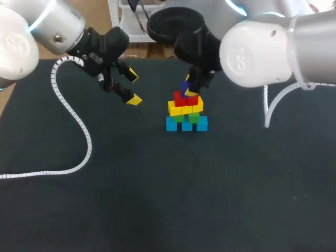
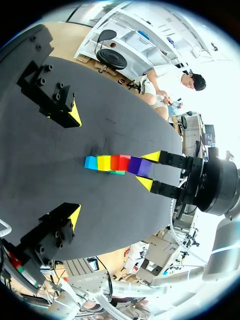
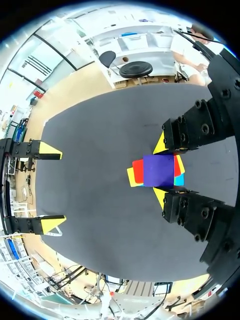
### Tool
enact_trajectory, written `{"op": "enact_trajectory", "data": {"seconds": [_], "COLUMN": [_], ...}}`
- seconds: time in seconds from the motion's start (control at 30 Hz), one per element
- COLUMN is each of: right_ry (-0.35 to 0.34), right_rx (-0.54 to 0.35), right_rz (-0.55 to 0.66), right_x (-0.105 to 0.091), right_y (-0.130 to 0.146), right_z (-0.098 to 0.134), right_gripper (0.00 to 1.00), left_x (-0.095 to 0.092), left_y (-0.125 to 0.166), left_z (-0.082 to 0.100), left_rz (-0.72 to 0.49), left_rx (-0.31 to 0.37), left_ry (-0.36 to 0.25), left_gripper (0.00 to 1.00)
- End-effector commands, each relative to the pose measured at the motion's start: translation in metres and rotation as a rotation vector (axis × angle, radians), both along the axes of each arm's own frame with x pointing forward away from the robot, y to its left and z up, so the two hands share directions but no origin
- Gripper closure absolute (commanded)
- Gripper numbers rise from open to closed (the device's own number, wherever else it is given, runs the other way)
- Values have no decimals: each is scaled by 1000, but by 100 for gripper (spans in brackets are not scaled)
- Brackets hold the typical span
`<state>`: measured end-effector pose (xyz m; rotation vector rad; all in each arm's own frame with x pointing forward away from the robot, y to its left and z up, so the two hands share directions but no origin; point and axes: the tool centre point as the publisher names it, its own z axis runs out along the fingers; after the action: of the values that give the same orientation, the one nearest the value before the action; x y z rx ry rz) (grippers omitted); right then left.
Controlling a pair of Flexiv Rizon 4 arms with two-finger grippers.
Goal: Place the blue cubes, place green cubes on the blue cubes, place the yellow cubes on the green cubes, then place the red cubes on the yellow cubes, and place purple cube on the red cubes.
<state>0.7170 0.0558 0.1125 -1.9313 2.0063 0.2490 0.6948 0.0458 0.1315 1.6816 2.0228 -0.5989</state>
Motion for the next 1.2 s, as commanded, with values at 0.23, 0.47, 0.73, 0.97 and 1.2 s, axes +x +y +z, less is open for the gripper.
{"op": "enact_trajectory", "data": {"seconds": [0.23,0.47,0.73,0.97,1.2], "right_ry": [19,32,30,11,32], "right_rx": [-5,0,11,48,148], "right_rz": [8,3,-4,-27,-73], "right_x": [7,6,4,5,2], "right_y": [2,1,-2,-9,-19], "right_z": [-2,-2,5,12,19], "right_gripper": [100,100,0,0,0], "left_x": [2,2,2,2,2], "left_y": [1,1,1,1,1], "left_z": [0,0,0,0,0], "left_rz": [-4,-4,-4,-4,-4], "left_rx": [-1,-1,-1,-1,-1], "left_ry": [2,2,2,2,2], "left_gripper": [0,0,0,0,0]}}
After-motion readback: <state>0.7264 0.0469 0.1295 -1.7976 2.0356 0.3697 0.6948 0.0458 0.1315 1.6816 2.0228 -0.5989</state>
